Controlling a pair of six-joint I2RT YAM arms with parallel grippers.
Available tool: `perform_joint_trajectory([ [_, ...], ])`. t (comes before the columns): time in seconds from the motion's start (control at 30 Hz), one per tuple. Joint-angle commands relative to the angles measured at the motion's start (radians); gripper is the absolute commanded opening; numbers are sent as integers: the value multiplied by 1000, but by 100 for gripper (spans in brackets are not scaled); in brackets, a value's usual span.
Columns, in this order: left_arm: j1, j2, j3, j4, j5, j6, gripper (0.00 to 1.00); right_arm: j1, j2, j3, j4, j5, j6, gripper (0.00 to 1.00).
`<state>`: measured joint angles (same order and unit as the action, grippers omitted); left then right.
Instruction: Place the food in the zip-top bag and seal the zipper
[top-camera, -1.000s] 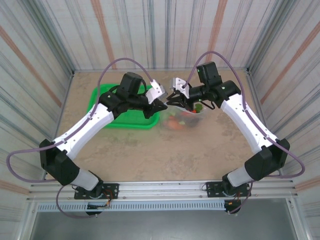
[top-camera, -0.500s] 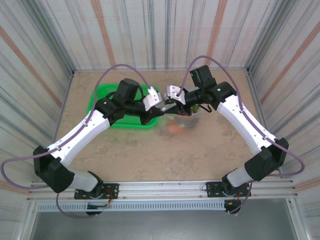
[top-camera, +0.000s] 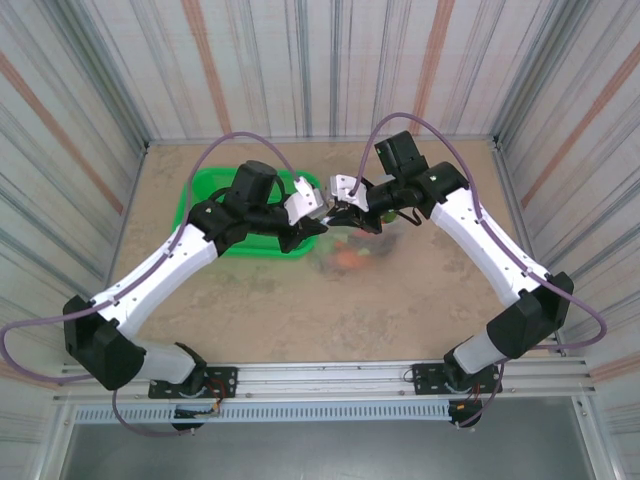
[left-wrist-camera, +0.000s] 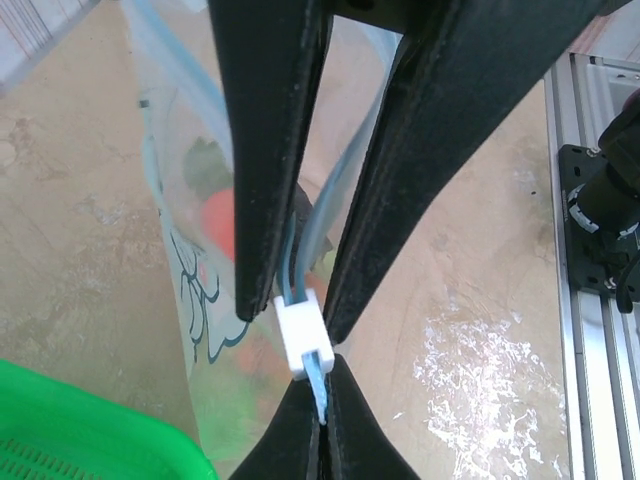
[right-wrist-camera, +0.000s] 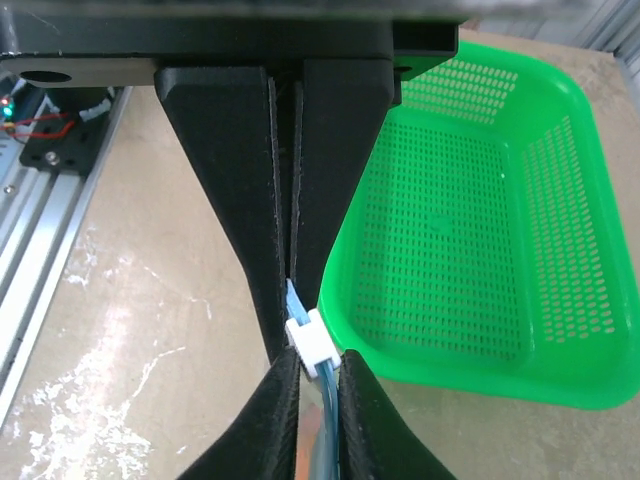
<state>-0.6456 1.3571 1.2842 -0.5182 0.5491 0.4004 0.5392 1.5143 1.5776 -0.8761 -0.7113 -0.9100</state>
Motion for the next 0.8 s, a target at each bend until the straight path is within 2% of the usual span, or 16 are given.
perform_joint_trajectory([
  [0.0, -6, -38, -9, 41, -1, 13, 0, 7, 9, 26, -29, -3, -7, 12],
  [0.1, 3, -51, -41, 92, -21, -37, 0, 8, -8, 15, -5, -7, 9, 9],
  [0.13, 11, -59, -59, 119, -12, -61, 4, 8, -15, 10, 1, -10, 14, 9],
  [0.2, 26, -83, -114, 206, 14, -119, 26, 8, -26, 7, 6, -18, 22, 8],
  [0.27, 33, -104, -168, 291, 40, -160, 34, 8, -36, 2, 13, -31, 32, 6],
  [0.57, 41, -153, -340, 641, 128, -264, 29, 6, -64, -45, 65, -57, 75, 5],
  [0.67, 41, -147, -345, 670, 129, -263, 28, 7, -71, -60, 77, -65, 87, 5],
  [0.77, 42, -140, -343, 680, 134, -254, 20, 7, -82, -71, 90, -67, 95, 5],
])
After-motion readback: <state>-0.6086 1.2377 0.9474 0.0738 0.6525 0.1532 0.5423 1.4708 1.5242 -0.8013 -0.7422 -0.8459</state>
